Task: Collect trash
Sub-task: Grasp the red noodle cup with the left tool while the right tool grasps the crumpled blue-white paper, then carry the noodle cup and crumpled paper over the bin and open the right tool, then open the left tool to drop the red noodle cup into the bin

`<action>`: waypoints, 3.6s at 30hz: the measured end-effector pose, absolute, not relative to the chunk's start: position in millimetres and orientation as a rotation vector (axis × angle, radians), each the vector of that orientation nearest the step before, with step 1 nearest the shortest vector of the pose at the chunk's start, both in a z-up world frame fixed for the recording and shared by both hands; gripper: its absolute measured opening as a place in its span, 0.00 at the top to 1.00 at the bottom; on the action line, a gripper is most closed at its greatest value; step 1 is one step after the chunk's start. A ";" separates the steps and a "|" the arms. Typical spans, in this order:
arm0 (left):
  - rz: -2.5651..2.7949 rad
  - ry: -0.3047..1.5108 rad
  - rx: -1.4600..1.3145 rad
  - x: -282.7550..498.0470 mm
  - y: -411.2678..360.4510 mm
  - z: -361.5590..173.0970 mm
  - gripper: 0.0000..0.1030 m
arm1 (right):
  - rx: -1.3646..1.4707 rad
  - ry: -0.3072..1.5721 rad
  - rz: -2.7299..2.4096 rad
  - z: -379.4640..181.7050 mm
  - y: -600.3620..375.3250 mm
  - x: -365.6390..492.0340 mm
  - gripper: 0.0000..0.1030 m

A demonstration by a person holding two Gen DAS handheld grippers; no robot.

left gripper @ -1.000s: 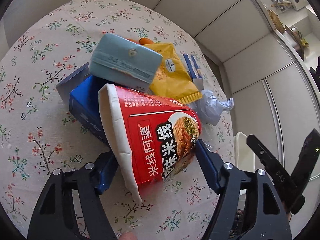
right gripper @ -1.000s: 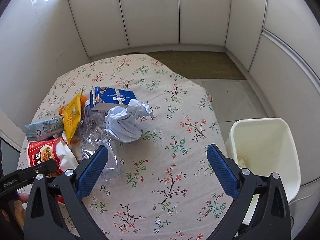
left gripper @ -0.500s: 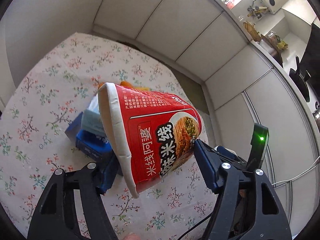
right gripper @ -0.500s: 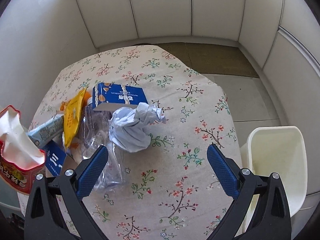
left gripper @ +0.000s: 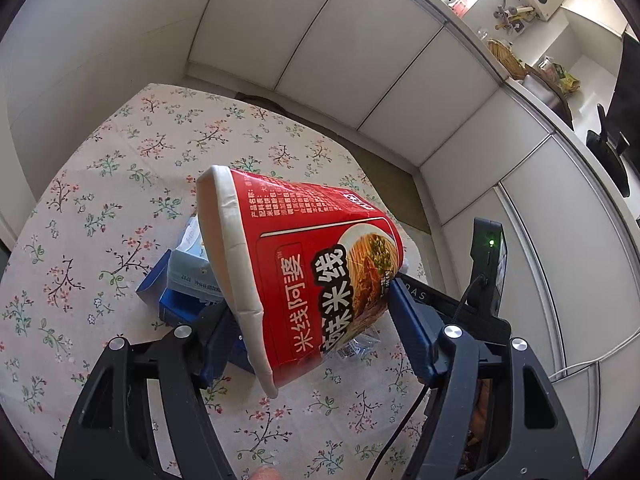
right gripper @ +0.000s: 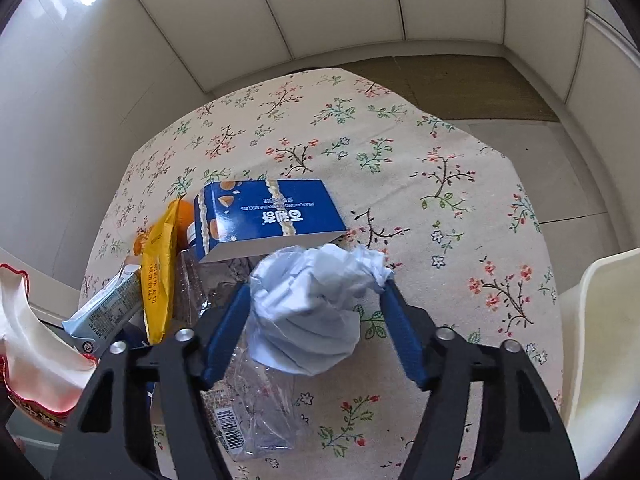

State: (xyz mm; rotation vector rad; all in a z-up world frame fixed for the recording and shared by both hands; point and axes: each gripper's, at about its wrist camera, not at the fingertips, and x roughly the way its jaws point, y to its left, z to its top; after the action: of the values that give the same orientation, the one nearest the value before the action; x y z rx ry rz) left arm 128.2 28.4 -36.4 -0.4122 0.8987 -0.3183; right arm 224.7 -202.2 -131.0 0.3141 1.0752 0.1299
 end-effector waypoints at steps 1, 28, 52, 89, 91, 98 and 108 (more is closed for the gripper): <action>-0.317 0.899 -0.410 128.2 28.2 -36.7 0.35 | 0.319 1.073 0.149 -130.7 -200.1 224.4 0.59; -0.342 0.854 -0.374 126.8 -12.1 -20.0 0.35 | 0.308 0.801 0.081 -35.4 -265.0 156.4 0.72; -0.442 0.880 -0.301 131.2 -93.9 -29.8 0.34 | 0.296 0.634 -0.208 -1.1 -376.0 85.0 0.72; -0.702 0.933 -0.180 118.9 -277.9 -51.0 0.34 | 0.287 0.660 -0.551 -27.9 -508.5 -13.8 0.25; -0.719 0.940 -0.172 117.7 -287.3 -53.8 0.34 | 0.281 0.661 -0.571 -31.3 -514.5 -19.5 0.23; -0.771 0.960 -0.133 116.1 -312.0 -66.0 0.33 | 0.290 0.684 -0.626 -42.5 -533.6 -28.5 0.15; -0.794 0.968 -0.102 113.4 -324.5 -72.1 0.26 | 0.284 0.678 -0.626 -41.6 -530.8 -26.4 0.14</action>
State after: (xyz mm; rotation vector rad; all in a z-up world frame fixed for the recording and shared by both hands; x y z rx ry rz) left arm 113.4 -324.5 -72.1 -0.1020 0.9675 -0.7945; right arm -26.4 -530.8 -41.6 0.2839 0.6780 -0.6259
